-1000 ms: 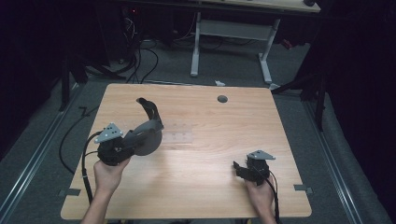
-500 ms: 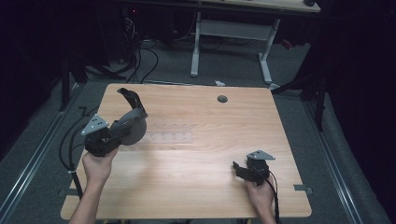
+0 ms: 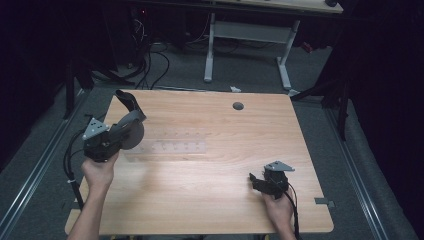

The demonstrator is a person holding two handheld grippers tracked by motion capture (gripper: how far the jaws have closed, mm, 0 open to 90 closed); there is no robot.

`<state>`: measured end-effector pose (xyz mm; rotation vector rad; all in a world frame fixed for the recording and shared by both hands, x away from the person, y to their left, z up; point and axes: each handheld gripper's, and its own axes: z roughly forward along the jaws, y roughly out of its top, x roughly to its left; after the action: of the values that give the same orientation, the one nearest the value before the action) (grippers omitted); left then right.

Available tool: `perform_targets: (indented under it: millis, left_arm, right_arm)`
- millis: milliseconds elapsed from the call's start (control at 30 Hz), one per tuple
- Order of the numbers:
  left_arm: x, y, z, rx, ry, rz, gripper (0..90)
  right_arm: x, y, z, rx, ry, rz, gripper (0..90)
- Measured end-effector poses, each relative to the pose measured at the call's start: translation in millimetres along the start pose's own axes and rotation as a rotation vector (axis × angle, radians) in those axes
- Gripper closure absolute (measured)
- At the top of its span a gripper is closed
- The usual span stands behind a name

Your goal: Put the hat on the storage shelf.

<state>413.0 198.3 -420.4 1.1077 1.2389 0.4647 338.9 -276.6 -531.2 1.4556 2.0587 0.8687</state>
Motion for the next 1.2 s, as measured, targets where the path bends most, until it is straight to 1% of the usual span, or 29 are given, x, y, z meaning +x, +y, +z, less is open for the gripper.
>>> perform_targets:
  millis: [67,100,200,233,300,333,367,400,433,500,567,600,633,667,800,967,1067,1167,1200]
  left_arm:
    - [1.8,0.6,0.4,-0.003,0.004,0.001,85.7]
    - [4.4,1.8,1.5,-0.014,0.011,-0.003,85.7]
    - [7.7,2.6,3.4,-0.014,0.02,-0.005,85.7]
    - [11.3,2.6,5.3,-0.012,0.038,0.002,85.7]
    - [13.1,2.6,5.9,-0.01,0.046,0.006,85.7]
    - [16.7,3.0,6.9,-0.012,0.058,0.004,85.7]
    - [16.7,3.0,6.9,-0.012,0.058,0.004,85.6]
    - [19.2,3.0,7.6,-0.016,0.072,0.004,85.7]
    - [19.9,2.8,7.7,-0.016,0.077,0.012,85.6]
    - [20.3,2.6,7.8,-0.017,0.081,0.019,85.6]
    - [21.2,1.4,10.2,-0.019,0.098,0.026,85.6]
    - [21.2,1.4,10.2,-0.019,0.098,0.026,85.6]
    - [22.5,0.1,12.5,-0.014,0.114,0.03,85.6]
    - [22.5,0.1,12.5,-0.014,0.114,0.03,85.6]
    - [23.7,-4.4,14.8,-0.025,0.137,0.036,85.6]
    - [26.5,-6.4,13.3,-0.028,0.151,0.053,85.6]
    - [26.9,-7.1,12.2,-0.04,0.152,0.042,85.6]
    - [25.6,-8.4,12.9,-0.041,0.152,0.044,85.6]
    - [25.2,-10.7,14.6,-0.031,0.155,0.052,85.6]
  right_arm:
    - [0.0,0.0,0.0,0.0,0.0,0.0,33.2]
    - [0.0,0.0,0.0,0.0,0.0,0.0,33.2]
    - [0.0,0.0,-0.1,0.001,0.0,0.0,33.3]
    - [0.1,0.0,0.0,0.001,0.0,0.0,33.2]
    - [0.0,0.0,0.0,0.001,0.0,-0.001,33.3]
    - [0.0,0.0,-0.1,0.001,0.0,0.0,33.3]
    - [0.0,0.0,-0.1,0.001,0.0,0.0,33.3]
    - [0.0,0.0,-0.1,0.001,0.0,-0.001,33.2]
    - [0.0,0.0,-0.1,0.001,0.001,0.0,33.2]
    - [0.1,0.0,-0.1,0.001,0.002,-0.001,33.2]
    - [0.2,0.0,-0.1,0.001,0.002,-0.002,33.1]
    - [0.1,0.0,-0.1,0.001,0.002,-0.002,33.1]
    - [0.1,0.0,-0.1,0.0,0.002,-0.003,33.1]
    - [0.1,0.0,-0.1,0.0,0.003,-0.003,33.0]
    - [0.3,0.0,-0.2,0.001,0.002,-0.002,33.0]
    - [0.4,0.0,-0.2,0.002,0.002,-0.001,33.0]
    - [0.5,0.0,-0.3,0.002,0.002,-0.001,32.9]
    - [0.6,0.0,-0.2,0.001,0.002,-0.001,32.9]
    - [0.5,0.0,-0.2,0.001,0.002,-0.001,32.9]
